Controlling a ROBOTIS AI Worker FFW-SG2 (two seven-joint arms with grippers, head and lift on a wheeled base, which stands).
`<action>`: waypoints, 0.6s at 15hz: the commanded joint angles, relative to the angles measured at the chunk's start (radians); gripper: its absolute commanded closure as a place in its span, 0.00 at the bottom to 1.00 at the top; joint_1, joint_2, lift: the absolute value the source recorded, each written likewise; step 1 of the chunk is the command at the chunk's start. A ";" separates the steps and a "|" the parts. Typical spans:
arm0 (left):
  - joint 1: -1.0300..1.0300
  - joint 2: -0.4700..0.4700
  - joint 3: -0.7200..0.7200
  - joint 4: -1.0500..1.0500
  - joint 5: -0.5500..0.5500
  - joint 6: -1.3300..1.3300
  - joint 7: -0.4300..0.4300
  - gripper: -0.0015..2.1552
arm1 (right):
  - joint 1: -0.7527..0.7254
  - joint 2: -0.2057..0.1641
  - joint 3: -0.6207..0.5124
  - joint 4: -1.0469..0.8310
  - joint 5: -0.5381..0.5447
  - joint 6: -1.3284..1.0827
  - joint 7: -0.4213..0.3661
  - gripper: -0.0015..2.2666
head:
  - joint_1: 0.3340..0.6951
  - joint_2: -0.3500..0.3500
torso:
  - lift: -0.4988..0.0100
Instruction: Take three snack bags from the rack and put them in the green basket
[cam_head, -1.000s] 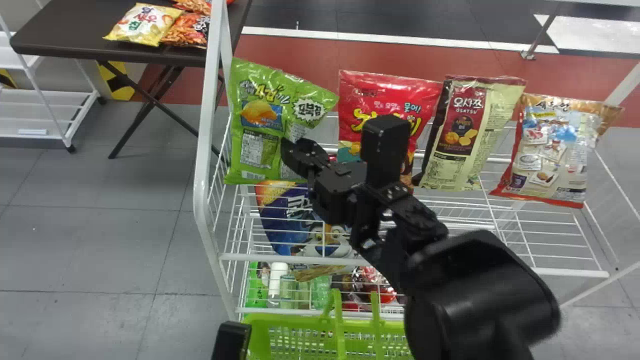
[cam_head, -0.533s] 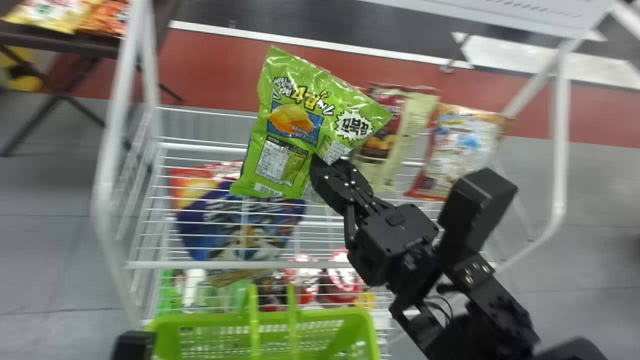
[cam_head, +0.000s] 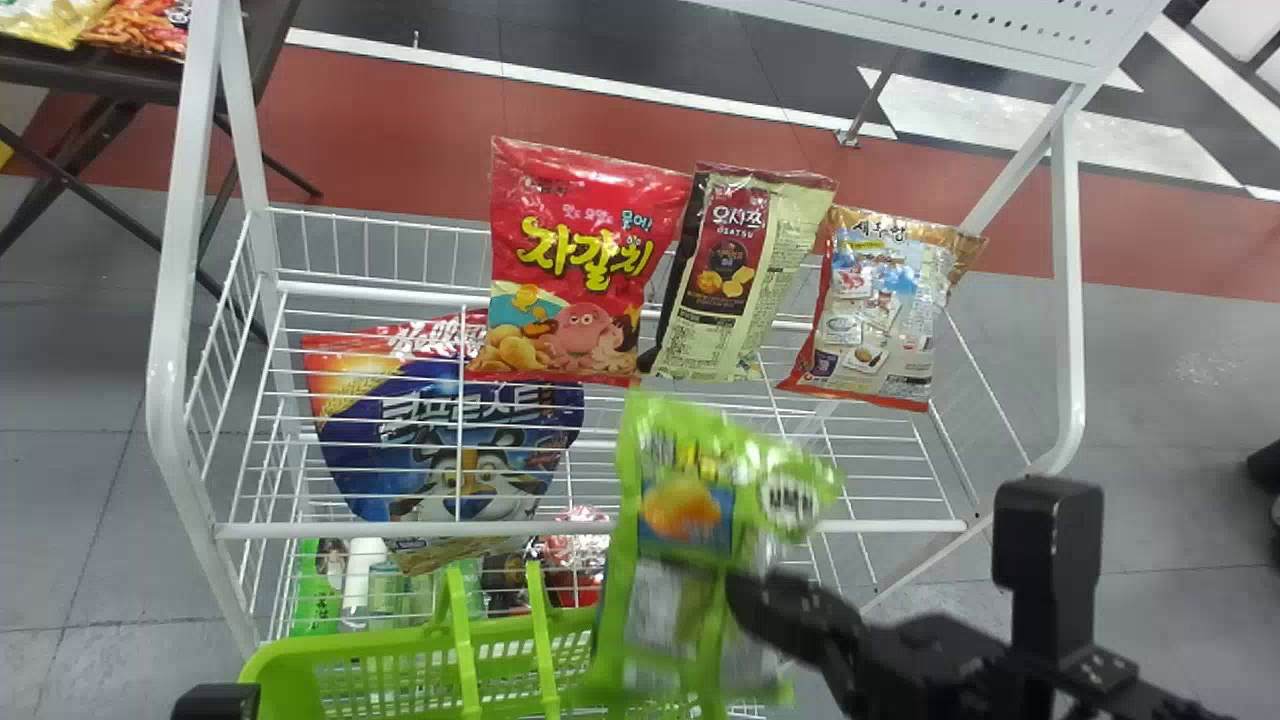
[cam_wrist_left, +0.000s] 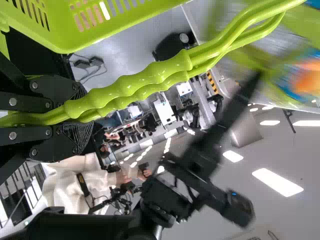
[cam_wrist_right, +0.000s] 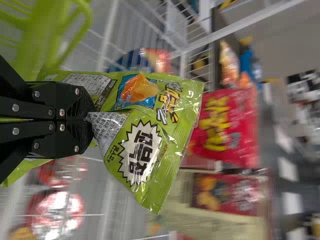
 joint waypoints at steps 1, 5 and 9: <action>-0.007 -0.001 -0.001 -0.002 -0.002 0.000 0.001 0.54 | -0.003 -0.001 -0.030 -0.012 -0.016 0.210 0.019 0.94 | 1.00 0.00 | 0.97; -0.023 -0.001 -0.011 0.001 -0.005 0.003 0.006 0.54 | -0.035 -0.004 0.002 0.040 -0.130 0.307 0.060 0.94 | 1.00 0.00 | 0.97; -0.029 -0.001 -0.016 0.001 -0.010 0.003 0.007 0.54 | -0.086 -0.006 0.053 0.108 -0.131 0.307 0.040 0.54 | 1.00 0.00 | 0.97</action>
